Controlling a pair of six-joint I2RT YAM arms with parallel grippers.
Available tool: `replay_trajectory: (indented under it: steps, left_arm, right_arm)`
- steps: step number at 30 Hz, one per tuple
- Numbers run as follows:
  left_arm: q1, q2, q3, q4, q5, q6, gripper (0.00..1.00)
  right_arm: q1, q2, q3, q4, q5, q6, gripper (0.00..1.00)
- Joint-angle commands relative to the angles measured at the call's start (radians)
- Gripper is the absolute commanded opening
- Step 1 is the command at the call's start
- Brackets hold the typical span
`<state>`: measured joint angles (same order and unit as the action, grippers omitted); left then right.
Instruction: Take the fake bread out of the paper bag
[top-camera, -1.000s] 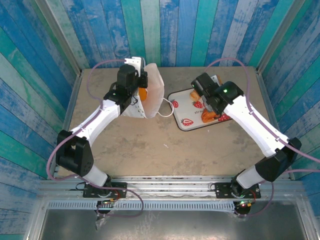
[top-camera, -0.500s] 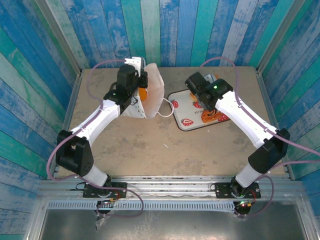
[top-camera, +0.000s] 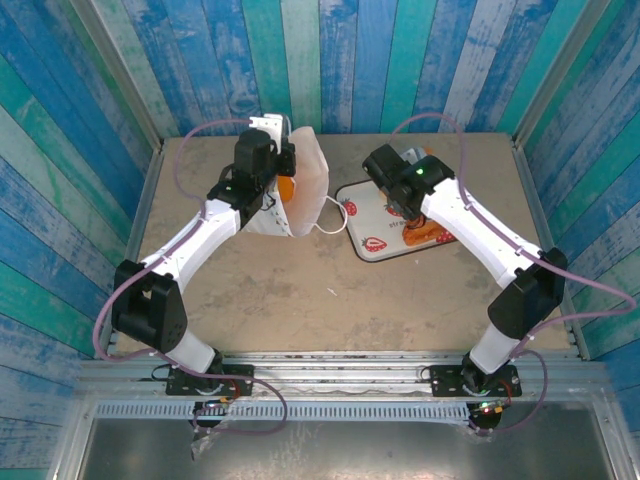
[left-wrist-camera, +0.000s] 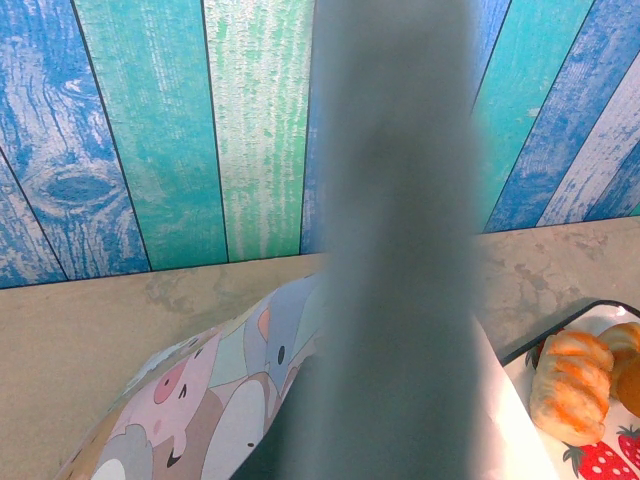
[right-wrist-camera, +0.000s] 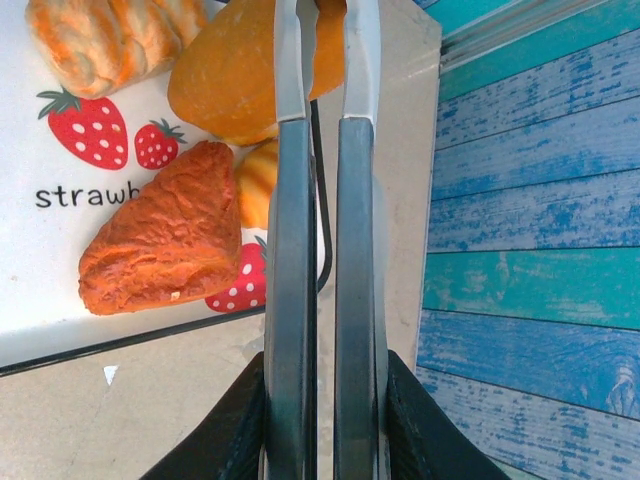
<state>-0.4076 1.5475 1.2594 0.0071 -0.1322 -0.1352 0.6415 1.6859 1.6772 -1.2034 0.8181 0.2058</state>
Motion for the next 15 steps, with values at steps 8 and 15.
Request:
replay_trajectory:
  steps: [8,15]
  left_arm:
    - [0.001,-0.045,-0.015,-0.007,0.007,-0.006,0.0]
    - [0.001,-0.048,-0.018,-0.008,0.004,-0.007,0.01]
  right_arm:
    - [0.077,0.013,-0.024,-0.097,0.004,0.08,0.01]
    - [0.117,0.016,-0.049,-0.121,-0.047,0.129,0.01]
